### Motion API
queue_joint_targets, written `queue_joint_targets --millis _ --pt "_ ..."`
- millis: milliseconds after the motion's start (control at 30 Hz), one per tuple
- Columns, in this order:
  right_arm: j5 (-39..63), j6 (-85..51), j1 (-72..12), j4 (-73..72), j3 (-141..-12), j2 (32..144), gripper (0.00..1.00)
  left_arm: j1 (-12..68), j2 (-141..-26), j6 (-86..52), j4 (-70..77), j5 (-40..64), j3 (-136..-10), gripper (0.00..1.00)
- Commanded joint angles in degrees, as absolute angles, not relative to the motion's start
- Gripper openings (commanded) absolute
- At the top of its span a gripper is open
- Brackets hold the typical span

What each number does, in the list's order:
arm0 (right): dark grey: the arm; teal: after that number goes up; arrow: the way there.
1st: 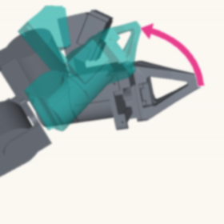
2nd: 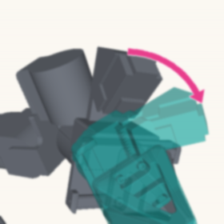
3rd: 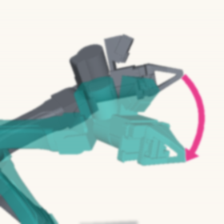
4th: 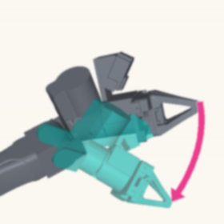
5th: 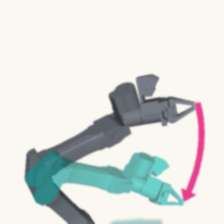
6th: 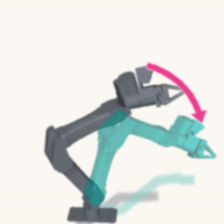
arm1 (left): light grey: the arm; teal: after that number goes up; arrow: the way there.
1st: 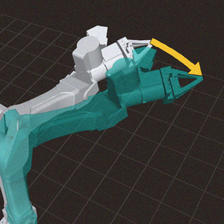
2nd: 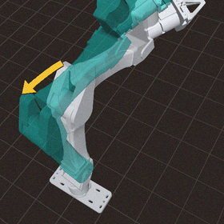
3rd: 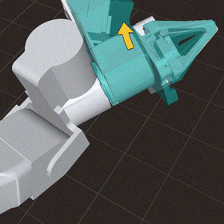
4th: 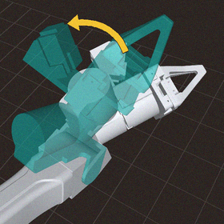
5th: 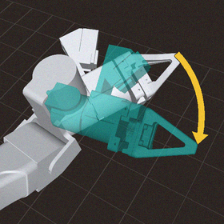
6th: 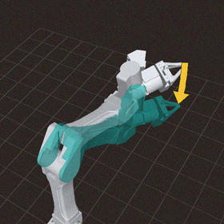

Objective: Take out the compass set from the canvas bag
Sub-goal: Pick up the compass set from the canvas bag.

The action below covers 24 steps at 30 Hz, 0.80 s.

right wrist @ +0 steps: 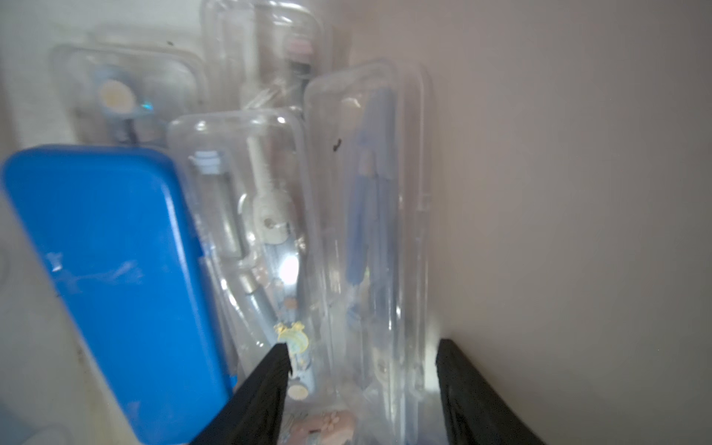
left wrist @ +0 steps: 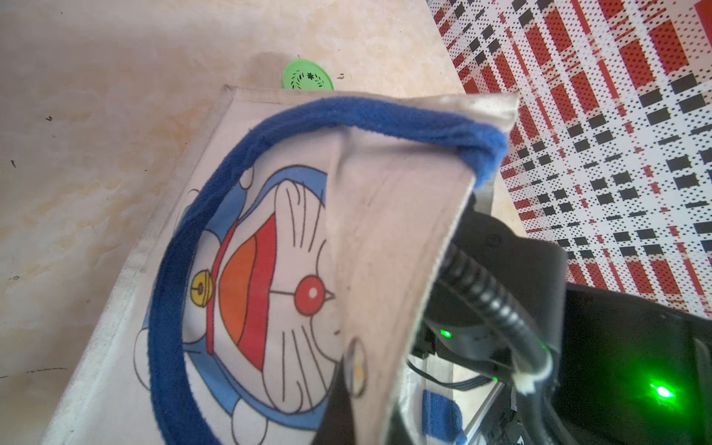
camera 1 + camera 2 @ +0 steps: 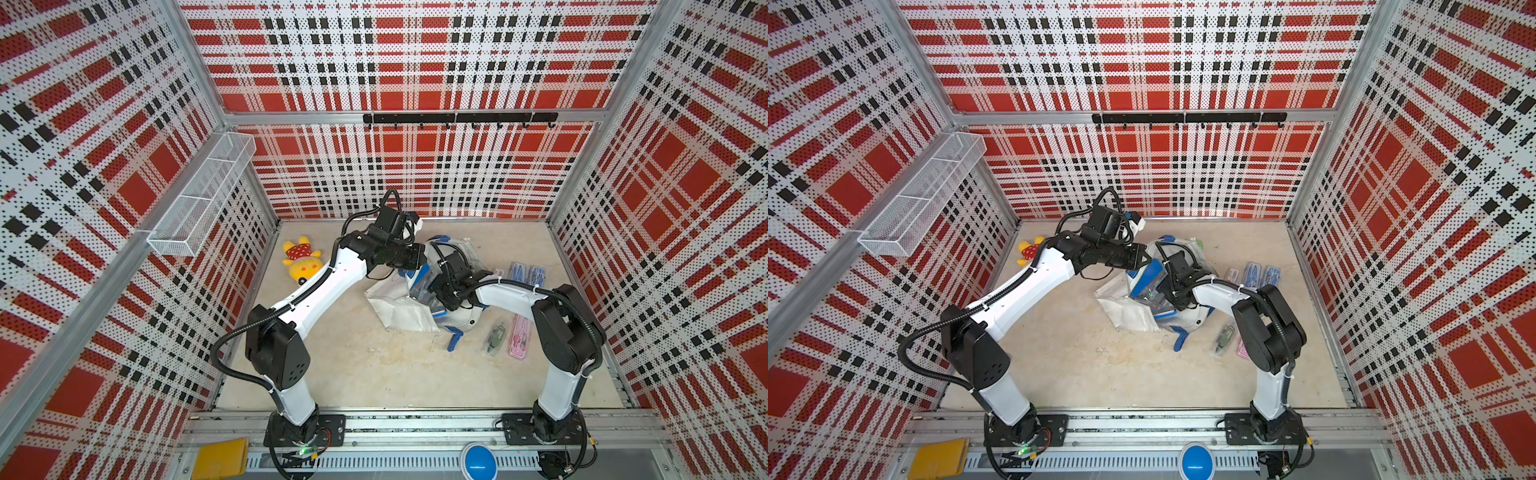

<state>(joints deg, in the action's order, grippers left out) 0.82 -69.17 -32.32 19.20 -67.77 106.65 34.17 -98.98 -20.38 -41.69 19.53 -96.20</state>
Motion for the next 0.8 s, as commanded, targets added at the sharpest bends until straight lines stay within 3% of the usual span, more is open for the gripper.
queue_joint_targets --millis 0,100,433,767 --pt "0.3 -71.4 -31.2 19.4 -67.9 109.0 0.63 35.6 -95.2 -20.9 -41.4 24.3 -96.2 0.0" --pt "1.2 -72.4 -31.0 18.9 -67.3 110.2 0.6 35.6 -95.2 -21.0 -41.3 24.4 -96.1 0.0" --pt "8.5 -65.8 -30.6 5.2 -66.4 110.5 0.34 34.8 -95.3 -21.0 -41.5 24.3 -95.8 0.0" --pt "12.8 -62.7 -30.8 -2.9 -63.6 105.2 0.21 33.6 -95.4 -20.6 -41.3 24.6 -95.3 0.0"
